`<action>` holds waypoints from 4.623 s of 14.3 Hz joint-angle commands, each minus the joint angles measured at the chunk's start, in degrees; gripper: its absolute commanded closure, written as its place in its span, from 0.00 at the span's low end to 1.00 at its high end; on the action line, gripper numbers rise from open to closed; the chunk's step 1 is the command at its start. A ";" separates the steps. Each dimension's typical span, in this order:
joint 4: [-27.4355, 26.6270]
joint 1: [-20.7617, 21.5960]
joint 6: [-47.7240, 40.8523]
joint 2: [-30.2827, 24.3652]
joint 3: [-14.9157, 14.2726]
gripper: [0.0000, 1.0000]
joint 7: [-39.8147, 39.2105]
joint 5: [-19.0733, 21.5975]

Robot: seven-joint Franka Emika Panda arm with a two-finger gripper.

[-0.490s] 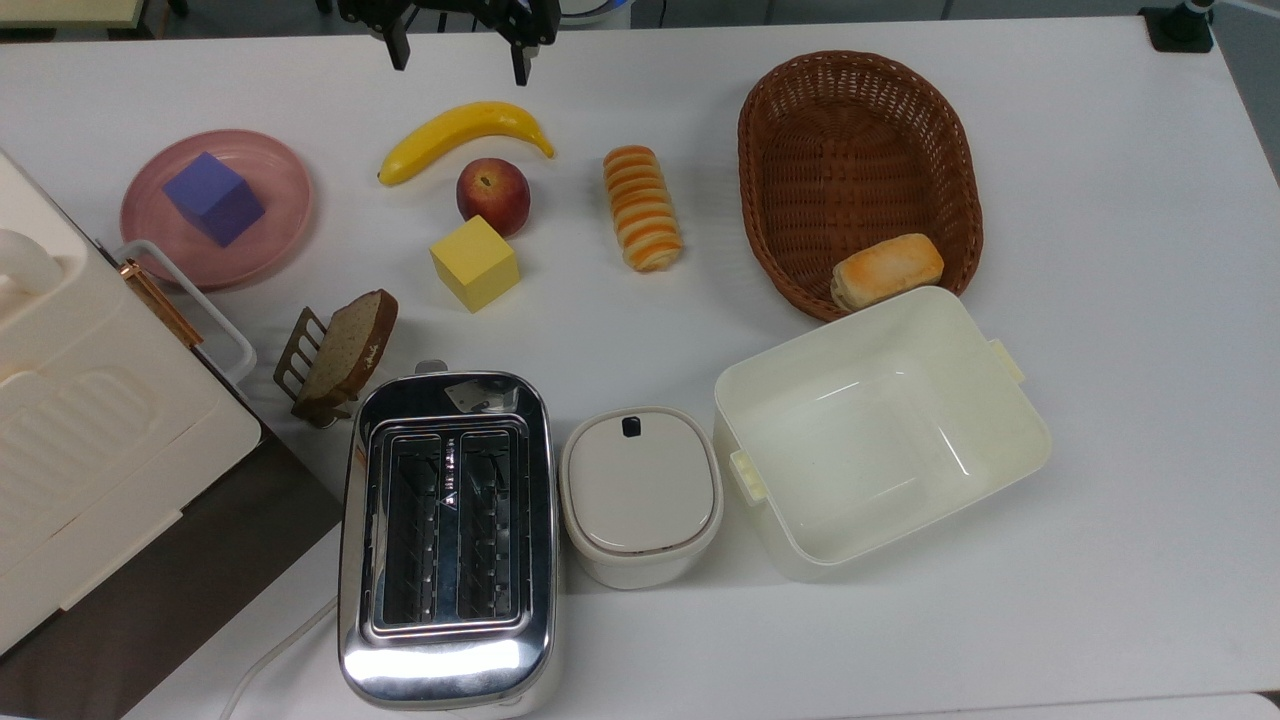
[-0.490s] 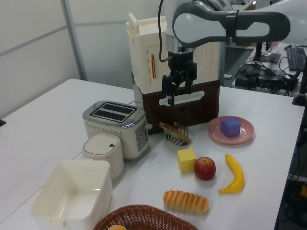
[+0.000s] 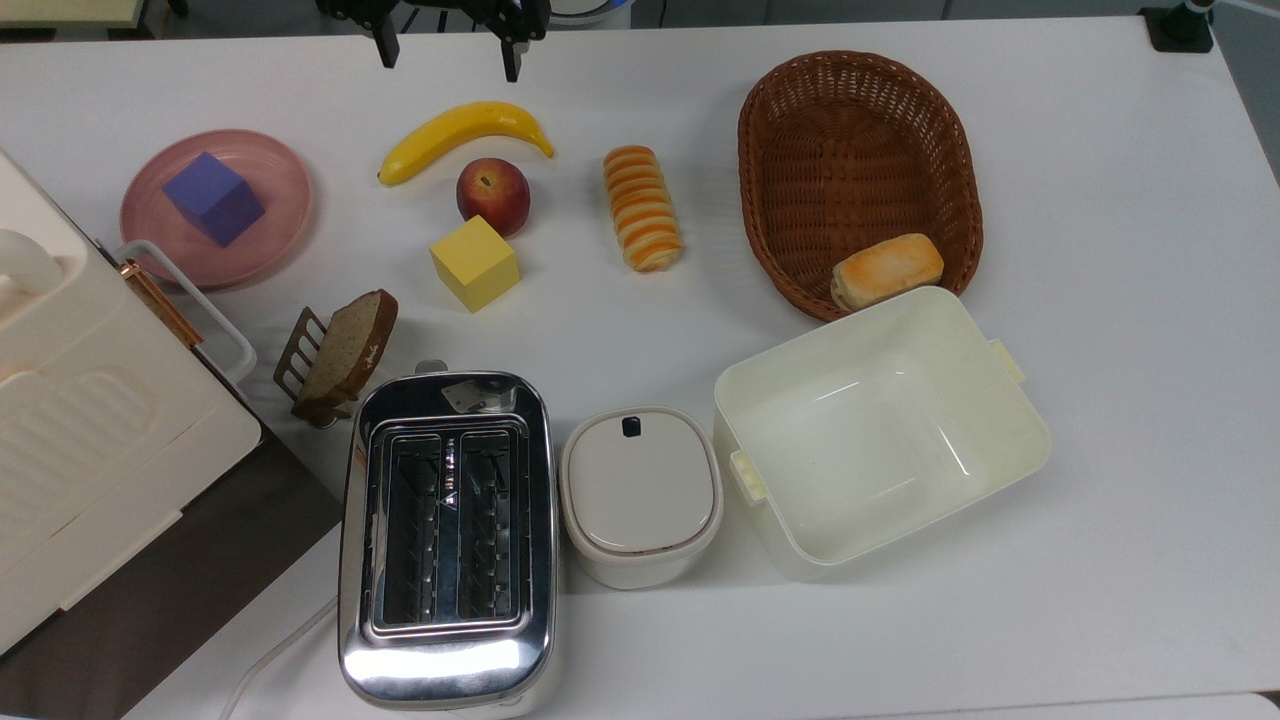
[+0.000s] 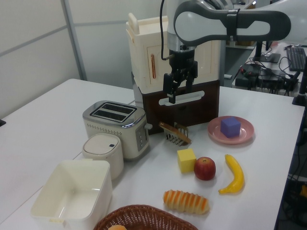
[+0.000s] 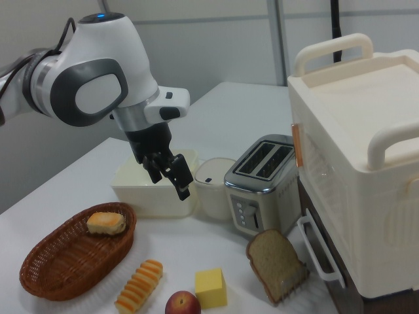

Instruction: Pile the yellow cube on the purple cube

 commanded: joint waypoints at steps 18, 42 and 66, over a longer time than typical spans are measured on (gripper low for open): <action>-1.17 0.25 -0.05 -0.39 0.29 0.00 1.42 0.51; -24.73 -4.05 28.77 5.41 1.78 0.00 36.05 -4.15; -25.26 -3.97 31.95 11.57 2.84 0.79 32.80 -10.38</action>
